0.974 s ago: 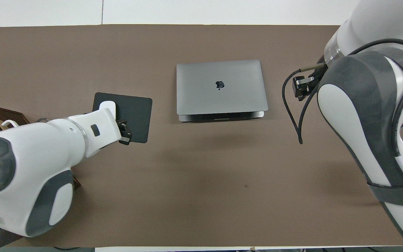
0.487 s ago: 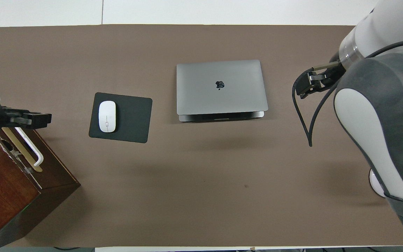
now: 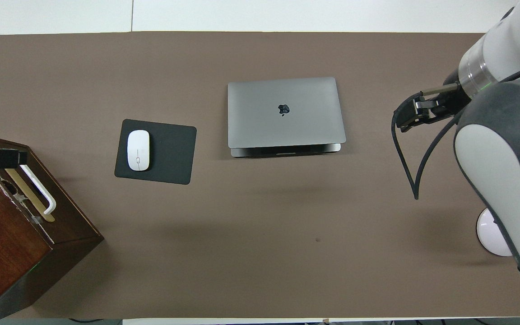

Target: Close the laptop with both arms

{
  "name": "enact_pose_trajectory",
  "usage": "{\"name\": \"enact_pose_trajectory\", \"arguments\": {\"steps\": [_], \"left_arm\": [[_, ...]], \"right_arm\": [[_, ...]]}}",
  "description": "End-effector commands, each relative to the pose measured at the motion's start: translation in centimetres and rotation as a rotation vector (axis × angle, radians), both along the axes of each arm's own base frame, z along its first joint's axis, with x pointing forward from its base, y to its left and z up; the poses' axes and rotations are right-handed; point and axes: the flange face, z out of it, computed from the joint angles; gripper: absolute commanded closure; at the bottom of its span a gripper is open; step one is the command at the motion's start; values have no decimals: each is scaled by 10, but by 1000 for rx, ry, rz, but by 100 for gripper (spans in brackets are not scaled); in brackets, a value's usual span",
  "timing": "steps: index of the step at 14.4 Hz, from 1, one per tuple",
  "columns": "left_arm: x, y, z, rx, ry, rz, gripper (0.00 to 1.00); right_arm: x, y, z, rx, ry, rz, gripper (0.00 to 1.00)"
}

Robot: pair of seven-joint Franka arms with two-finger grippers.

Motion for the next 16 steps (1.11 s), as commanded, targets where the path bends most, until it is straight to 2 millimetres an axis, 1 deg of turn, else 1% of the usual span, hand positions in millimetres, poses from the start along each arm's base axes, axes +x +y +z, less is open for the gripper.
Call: {"name": "enact_pose_trajectory", "arguments": {"steps": [1,4,6,7,9,11,12,16], "left_arm": [[2,5,1,23,42,12,0],[7,11,-6,41,50,24,0],[18,15,-22,41,82,29,0],[19,16,-17,41,74,29,0],[26,12,-24,43,89,24,0],[28,14,-27,44,94,26,0],[28,11,-28,42,97,22,0],[29,13,-30,40,97,41,0]], "right_arm": [[-6,-5,-1,-5,3,14,0],[-6,-5,-1,-3,1,13,0],[-5,-7,-2,-3,4,8,0],[-5,-8,-4,2,5,4,0],[-3,-19,-6,45,17,-18,0],[-2,-25,-7,52,22,-28,0],[-3,-26,-8,49,23,-31,0],[-2,-29,-5,35,12,-38,0]]}}
